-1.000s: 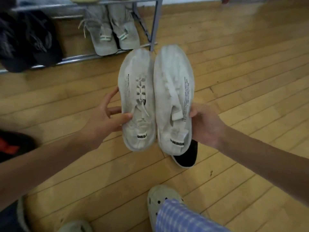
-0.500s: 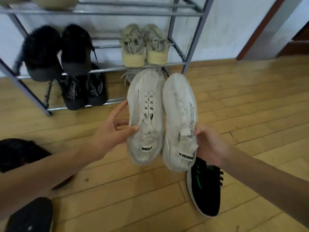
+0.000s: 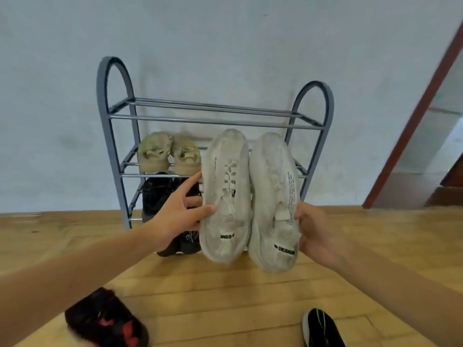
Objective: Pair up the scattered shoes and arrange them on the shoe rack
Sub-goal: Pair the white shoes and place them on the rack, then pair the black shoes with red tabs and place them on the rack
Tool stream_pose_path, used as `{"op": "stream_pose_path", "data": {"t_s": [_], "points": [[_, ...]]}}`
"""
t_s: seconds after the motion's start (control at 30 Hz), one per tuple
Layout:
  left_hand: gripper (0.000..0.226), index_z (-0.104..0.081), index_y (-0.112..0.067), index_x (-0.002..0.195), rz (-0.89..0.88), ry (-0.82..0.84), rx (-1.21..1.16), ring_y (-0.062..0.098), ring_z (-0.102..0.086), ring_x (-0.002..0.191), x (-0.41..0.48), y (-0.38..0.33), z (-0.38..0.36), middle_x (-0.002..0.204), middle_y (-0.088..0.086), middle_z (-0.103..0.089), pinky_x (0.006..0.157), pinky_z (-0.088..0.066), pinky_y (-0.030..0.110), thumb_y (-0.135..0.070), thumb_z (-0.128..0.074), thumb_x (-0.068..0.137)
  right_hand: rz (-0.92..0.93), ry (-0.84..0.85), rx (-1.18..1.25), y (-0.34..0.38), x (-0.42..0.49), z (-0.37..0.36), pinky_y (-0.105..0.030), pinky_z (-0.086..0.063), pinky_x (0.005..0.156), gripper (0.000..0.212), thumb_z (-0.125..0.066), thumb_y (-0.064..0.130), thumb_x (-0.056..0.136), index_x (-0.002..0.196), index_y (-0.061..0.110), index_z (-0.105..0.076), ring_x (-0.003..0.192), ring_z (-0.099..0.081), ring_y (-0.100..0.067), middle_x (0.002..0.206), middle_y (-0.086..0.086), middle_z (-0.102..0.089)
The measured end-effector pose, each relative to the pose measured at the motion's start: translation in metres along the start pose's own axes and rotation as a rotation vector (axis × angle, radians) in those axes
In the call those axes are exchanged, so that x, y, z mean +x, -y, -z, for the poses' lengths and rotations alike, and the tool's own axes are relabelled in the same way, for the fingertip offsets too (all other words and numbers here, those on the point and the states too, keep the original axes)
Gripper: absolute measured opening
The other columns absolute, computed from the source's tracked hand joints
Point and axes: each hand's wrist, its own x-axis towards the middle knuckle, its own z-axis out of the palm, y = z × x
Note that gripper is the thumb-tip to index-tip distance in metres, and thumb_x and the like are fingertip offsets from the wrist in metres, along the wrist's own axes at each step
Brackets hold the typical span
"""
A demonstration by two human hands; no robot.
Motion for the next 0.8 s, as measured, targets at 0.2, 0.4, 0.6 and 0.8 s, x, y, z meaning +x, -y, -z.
{"op": "stream_pose_path", "data": {"t_s": [0.2,0.4,0.6,0.8], "points": [[0.063,-0.031,-0.025,0.146,0.173,-0.024,0.030,0.021,-0.068,0.085,0.059,-0.001,-0.015,0.119,0.012,-0.066,0.066,-0.060,0.031,-0.006,-0.057,0.091,0.007,-0.182,-0.087,0.018,0.049,0.011,-0.021,-0.055,0.051,0.013,-0.048,0.014,0.086,0.082,0.012,-0.060,0.067,-0.060,-0.019,0.077,-0.003,-0.065],[0.046,-0.038,-0.007,0.142,0.125,-0.092,0.199,0.023,-0.058,0.109,0.203,-0.033,-0.038,0.127,0.010,-0.057,0.094,-0.048,0.039,-0.006,-0.041,0.096,0.169,-0.250,-0.239,0.102,0.151,0.022,-0.022,-0.056,0.055,0.019,-0.046,0.025,0.097,0.093,0.014,-0.062,0.072,-0.067,-0.018,0.081,-0.005,-0.064],[0.050,-0.033,-0.009,0.144,0.103,-0.179,0.513,0.020,-0.043,0.120,0.230,0.002,-0.047,0.139,0.006,-0.042,0.091,-0.031,0.026,-0.030,-0.038,0.099,0.225,-0.311,-0.785,0.094,0.195,0.056,-0.028,-0.035,0.089,0.038,-0.042,0.037,0.097,0.127,0.016,-0.052,0.113,-0.049,-0.019,0.133,-0.004,-0.053],[0.061,-0.008,-0.024,0.152,-0.135,-0.036,0.516,0.001,-0.007,0.145,0.092,0.064,-0.019,0.160,-0.012,-0.005,0.110,-0.011,0.015,-0.028,-0.039,0.100,0.521,-0.410,-0.868,0.028,0.144,0.043,-0.024,-0.030,0.099,0.041,-0.047,0.028,0.096,0.137,0.031,-0.045,0.127,-0.038,-0.008,0.142,0.007,-0.040]]}}
